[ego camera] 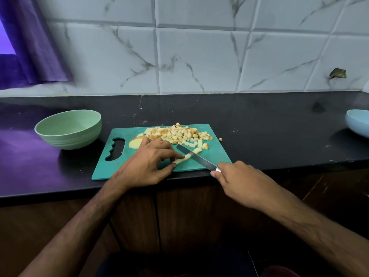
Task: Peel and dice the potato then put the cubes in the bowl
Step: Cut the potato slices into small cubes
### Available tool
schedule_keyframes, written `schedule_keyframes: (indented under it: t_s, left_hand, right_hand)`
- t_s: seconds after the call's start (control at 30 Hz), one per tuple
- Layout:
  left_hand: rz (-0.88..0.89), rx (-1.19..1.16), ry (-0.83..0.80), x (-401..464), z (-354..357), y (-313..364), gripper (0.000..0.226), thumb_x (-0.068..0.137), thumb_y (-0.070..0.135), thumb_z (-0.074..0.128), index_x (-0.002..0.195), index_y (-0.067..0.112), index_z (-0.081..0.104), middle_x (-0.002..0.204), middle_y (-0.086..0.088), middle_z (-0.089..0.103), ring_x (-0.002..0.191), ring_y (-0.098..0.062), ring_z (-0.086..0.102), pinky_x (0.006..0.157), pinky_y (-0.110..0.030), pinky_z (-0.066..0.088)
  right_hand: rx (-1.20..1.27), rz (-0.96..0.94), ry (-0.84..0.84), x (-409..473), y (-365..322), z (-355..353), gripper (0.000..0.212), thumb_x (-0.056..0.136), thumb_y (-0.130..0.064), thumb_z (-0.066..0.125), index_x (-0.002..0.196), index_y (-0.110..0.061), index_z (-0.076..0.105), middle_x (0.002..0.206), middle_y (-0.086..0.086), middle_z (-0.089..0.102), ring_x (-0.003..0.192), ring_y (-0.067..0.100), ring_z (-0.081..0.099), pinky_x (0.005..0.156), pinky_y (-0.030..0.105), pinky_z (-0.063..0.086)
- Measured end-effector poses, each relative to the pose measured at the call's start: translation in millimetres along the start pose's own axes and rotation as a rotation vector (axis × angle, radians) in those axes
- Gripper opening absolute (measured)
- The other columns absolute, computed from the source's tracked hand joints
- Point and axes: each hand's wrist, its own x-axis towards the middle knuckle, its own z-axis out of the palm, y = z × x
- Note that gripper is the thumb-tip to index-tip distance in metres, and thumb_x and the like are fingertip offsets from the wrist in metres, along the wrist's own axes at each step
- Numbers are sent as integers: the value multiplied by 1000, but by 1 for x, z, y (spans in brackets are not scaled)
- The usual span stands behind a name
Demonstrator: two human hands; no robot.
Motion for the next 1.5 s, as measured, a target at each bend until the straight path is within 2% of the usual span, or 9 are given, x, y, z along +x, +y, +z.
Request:
schedule_keyframes:
  t_s: [0.3, 0.43, 0.53, 0.8, 0.9, 1.0, 1.17, 1.37, 1.5]
  left_hand:
    - [0, 1, 56, -2, 0, -1, 38, 92, 51, 53, 115, 29, 75, 99, 20, 60, 95, 3, 45, 79, -34, 32]
    - [-10, -4, 32, -1, 1, -2, 39, 93, 52, 52, 115, 29, 75, 99, 20, 60, 95, 0, 47, 79, -34, 31]
    - [-23, -23, 23, -1, 0, 0, 42, 93, 54, 50, 114, 29, 76, 100, 18, 61, 95, -2, 48, 80, -37, 35]
    - [-31, -49, 37, -2, 0, -1, 40, 92, 54, 52, 111, 28, 76, 97, 17, 62, 95, -4, 50, 79, -35, 33]
    - [-38, -53, 20, -1, 0, -2, 42, 91, 55, 50, 110, 28, 76, 98, 16, 62, 95, -2, 48, 79, -35, 31]
    - [-45, -63, 8, -2, -1, 0, 42, 91, 56, 50, 110, 28, 76, 99, 15, 63, 96, -6, 52, 81, -38, 37]
    - [-55, -81, 32, -2, -2, 1, 35, 91, 54, 56, 102, 29, 77, 96, 18, 63, 95, -6, 55, 82, -38, 36]
    - [-43, -78, 52, -1, -2, 1, 22, 90, 45, 64, 96, 27, 76, 92, 21, 58, 91, -4, 52, 80, -33, 32]
    - [-50, -99, 48, -3, -4, 2, 34, 90, 55, 56, 98, 29, 77, 94, 18, 64, 94, -7, 56, 82, -38, 38]
  right_hand:
    - [-47, -17, 42, -1, 6, -10, 33, 108, -52, 28, 105, -28, 50, 94, -7, 56, 72, 8, 55, 55, 23, 39]
    - [-35, -5, 22, -4, 1, -1, 31, 108, -50, 28, 100, -28, 48, 84, -10, 47, 70, 8, 52, 55, 23, 39]
    - [-37, -14, 20, 3, -2, -1, 33, 108, -50, 29, 106, -26, 52, 84, -10, 47, 74, 8, 55, 61, 25, 45]
    - [-73, -33, 47, -6, 1, -9, 31, 108, -51, 27, 98, -28, 46, 83, -11, 47, 69, 8, 52, 55, 23, 40]
    - [-57, -17, 46, -7, -2, 1, 34, 108, -52, 28, 105, -28, 51, 82, -12, 46, 70, 8, 54, 56, 23, 41]
    - [-44, -19, 54, 1, -5, 5, 35, 108, -52, 28, 106, -27, 52, 82, -11, 47, 72, 9, 55, 57, 25, 43]
    - [-28, -41, 48, 3, -5, -9, 30, 108, -50, 29, 102, -28, 48, 83, -11, 48, 71, 7, 52, 55, 24, 37]
    - [-28, -27, 37, -10, -8, 0, 32, 108, -53, 28, 99, -29, 48, 85, -11, 50, 72, 8, 54, 57, 25, 40]
    - [-18, -35, 30, -1, -13, 2, 30, 108, -51, 28, 100, -28, 47, 87, -9, 51, 73, 7, 53, 58, 26, 40]
